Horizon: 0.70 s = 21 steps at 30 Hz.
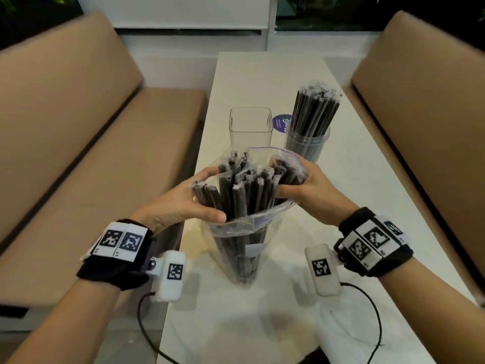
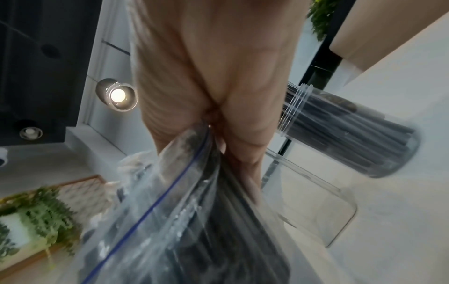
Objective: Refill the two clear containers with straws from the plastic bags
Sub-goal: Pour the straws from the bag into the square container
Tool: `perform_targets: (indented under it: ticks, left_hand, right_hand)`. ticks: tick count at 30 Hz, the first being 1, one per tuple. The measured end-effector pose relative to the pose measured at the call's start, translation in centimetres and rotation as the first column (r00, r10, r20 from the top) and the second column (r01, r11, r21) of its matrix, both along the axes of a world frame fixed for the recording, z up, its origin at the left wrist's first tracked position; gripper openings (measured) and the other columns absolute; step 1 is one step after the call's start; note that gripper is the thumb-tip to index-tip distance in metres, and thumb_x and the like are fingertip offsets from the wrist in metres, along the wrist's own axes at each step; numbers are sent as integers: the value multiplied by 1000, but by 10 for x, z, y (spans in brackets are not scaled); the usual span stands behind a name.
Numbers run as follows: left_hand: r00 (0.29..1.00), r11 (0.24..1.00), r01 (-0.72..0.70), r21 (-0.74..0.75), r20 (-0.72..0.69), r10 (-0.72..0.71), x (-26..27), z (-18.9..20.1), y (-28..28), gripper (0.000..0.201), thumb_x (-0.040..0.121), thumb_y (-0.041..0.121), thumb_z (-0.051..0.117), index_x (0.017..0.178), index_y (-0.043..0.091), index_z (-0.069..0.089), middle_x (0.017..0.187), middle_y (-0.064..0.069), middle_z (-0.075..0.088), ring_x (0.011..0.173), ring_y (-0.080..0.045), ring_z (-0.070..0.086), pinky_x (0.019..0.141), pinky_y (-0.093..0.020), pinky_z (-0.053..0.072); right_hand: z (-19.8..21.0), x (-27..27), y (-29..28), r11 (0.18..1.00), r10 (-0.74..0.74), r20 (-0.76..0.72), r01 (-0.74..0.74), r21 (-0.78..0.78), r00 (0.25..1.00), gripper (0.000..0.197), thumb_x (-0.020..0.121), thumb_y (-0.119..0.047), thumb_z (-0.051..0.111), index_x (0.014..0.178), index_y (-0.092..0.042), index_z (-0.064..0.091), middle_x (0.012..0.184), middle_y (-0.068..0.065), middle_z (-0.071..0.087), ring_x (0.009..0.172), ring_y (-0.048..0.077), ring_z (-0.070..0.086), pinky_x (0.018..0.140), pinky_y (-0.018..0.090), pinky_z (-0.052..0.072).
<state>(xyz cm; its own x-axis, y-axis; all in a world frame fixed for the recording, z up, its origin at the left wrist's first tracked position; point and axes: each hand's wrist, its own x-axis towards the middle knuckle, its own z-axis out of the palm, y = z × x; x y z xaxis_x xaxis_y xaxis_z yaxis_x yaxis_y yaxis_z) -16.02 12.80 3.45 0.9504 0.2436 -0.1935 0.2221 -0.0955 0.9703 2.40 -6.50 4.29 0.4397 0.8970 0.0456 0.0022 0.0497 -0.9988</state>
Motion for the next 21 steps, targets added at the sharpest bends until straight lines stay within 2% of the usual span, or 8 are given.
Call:
perform_targets:
  ticks: [2, 5, 7, 11, 14, 16, 18, 21]
  left_hand:
    - [999, 998, 34, -46, 3, -34, -1, -2, -3, 119, 31, 49, 99, 136, 46, 42, 141, -1, 57, 130, -13, 56, 113, -36, 41]
    - [994, 992, 99, -82, 52, -95, -4, -6, -15, 138, 28, 45, 99, 147, 27, 30, 134, 3, 59, 123, -7, 60, 92, -17, 52]
    - [994, 995, 96, -6, 55, -95, 0, -7, -26, 141, 26, 37, 100, 147, 21, 29, 136, 2, 57, 123, -3, 60, 89, -12, 51]
    - [983, 973, -156, 170, 119, 137, 13, -14, -43, 120, 40, 24, 100, 142, 17, 38, 137, 0, 57, 123, 1, 57, 102, -15, 47]
    - [913, 911, -379, 162, 227, 339, 14, -9, -58, 94, 50, 5, 94, 128, 20, 43, 117, 11, 63, 103, 14, 62, 85, -7, 52]
    - [873, 894, -441, 80, 269, 407, 13, -5, -60, 89, 57, 2, 92, 128, 23, 43, 119, 7, 65, 105, 7, 66, 82, -15, 55]
    - [828, 868, -492, -65, 273, 490, 13, 0, -55, 87, 60, 14, 92, 132, 26, 45, 127, 2, 66, 115, -11, 67, 93, -38, 58]
    - [798, 845, -505, -175, 279, 534, 19, 14, -55, 76, 68, 17, 82, 135, 20, 46, 124, -2, 70, 111, -19, 70, 94, -46, 57]
  right_hand:
    - [4, 4, 1, 1000, 18, -49, -18, 14, 999, 61, 76, 22, 61, 125, -15, 57, 116, 11, 67, 110, 29, 66, 96, 42, 54]
    - [10, 6, 1, 999, 15, -118, -11, 31, 993, 58, 78, 28, 57, 124, -7, 54, 105, 10, 69, 99, 23, 69, 86, 36, 58]
    - [16, 4, 2, 999, 10, -160, -2, 50, 987, 52, 76, 23, 60, 119, -5, 56, 99, 6, 71, 93, 19, 70, 80, 32, 58]
    - [22, -4, 5, 993, -77, -188, 93, 78, 979, 54, 86, 14, 59, 137, 4, 45, 122, 25, 61, 109, 32, 63, 93, 41, 56]
    - [22, -4, 7, 972, -206, -257, 227, 55, 944, 46, 96, -5, 55, 140, 1, 45, 136, 25, 56, 125, 37, 56, 103, 47, 49]
    - [24, -1, 2, 978, -181, -333, 205, 38, 925, 52, 99, -34, 50, 145, -10, 42, 138, 16, 57, 127, 32, 56, 105, 46, 47]
    - [24, -5, -4, 993, -118, -312, 118, -19, 943, 68, 90, -53, 47, 149, -23, 32, 137, 11, 55, 124, 32, 57, 103, 52, 47]
    - [12, -26, 1, 994, -22, -94, 12, -113, 995, 88, 84, -33, 71, 150, -41, 13, 146, 6, 45, 128, 26, 55, 106, 55, 43]
